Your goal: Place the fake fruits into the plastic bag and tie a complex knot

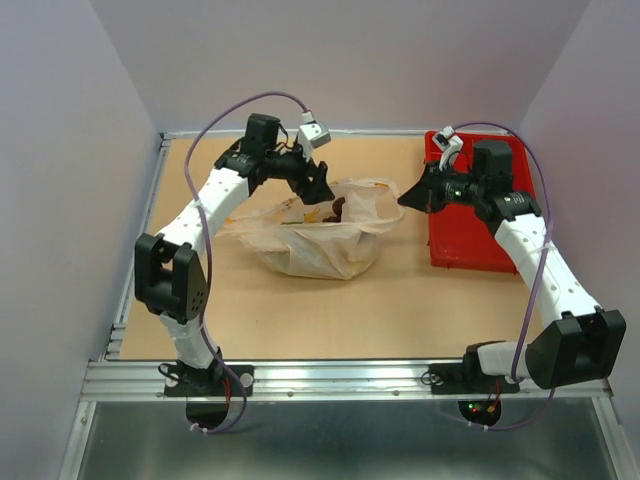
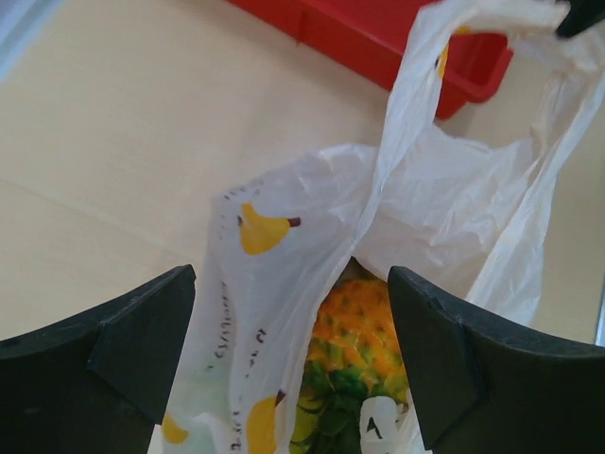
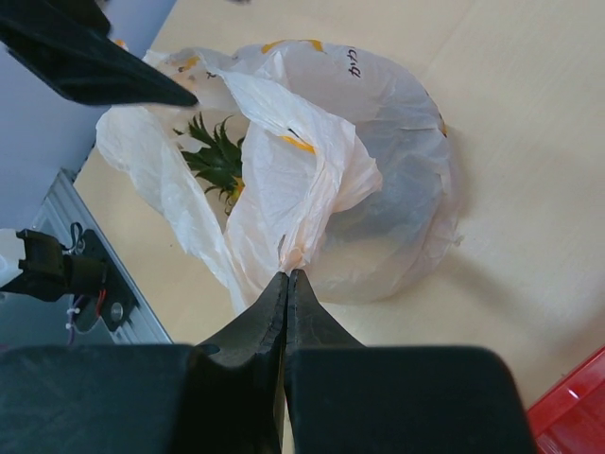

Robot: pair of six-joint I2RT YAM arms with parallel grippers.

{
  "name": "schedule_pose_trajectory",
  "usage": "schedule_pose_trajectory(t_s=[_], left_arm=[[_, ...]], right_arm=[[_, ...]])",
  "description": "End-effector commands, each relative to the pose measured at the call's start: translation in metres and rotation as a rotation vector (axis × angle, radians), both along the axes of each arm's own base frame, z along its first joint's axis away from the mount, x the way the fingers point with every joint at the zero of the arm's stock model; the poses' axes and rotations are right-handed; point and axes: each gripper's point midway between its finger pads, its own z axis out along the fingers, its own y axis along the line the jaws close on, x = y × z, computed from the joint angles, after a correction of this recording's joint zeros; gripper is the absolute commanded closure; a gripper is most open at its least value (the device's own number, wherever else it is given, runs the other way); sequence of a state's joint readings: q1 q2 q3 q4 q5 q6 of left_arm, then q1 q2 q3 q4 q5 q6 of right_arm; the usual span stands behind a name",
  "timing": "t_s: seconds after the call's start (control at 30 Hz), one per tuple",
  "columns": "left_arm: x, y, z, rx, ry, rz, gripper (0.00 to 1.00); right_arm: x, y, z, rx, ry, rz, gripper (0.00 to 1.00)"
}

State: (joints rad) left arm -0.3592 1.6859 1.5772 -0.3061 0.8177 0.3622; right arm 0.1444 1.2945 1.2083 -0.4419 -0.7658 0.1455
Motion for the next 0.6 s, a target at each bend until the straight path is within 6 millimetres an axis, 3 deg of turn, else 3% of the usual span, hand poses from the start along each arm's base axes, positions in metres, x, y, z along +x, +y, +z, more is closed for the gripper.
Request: schedule_pose_trajectory(t_s=[0.0, 0.13, 0.27, 0.4, 0.57], left_arm=[[-0.028, -0.009, -0.004, 0.016, 0.087, -0.118, 0.07], [-0.072, -0.009, -0.023, 0.011, 0.244, -0.299, 0.12], [-0.094, -0.006, -0.027, -0.001, 0.281, -0.377, 0.12], [-0.108, -0.006, -0.028, -0.034, 0.332, -0.412, 0.10], [-0.101, -0.011, -0.040, 0.011, 0.288, -0.390, 0.09]], right_arm=[[0.003, -0.003, 0.024, -0.011, -0.107, -0.004, 1.00], [0.008, -0.004, 0.023, -0.020, -0.107, -0.015, 1.00], [0.010, -0.004, 0.021, -0.026, -0.108, -0.013, 1.00], [0.009, -0.004, 0.018, -0.027, -0.099, -0.015, 1.00], [0.008, -0.005, 0.019, -0.023, -0.094, -0.021, 1.00]])
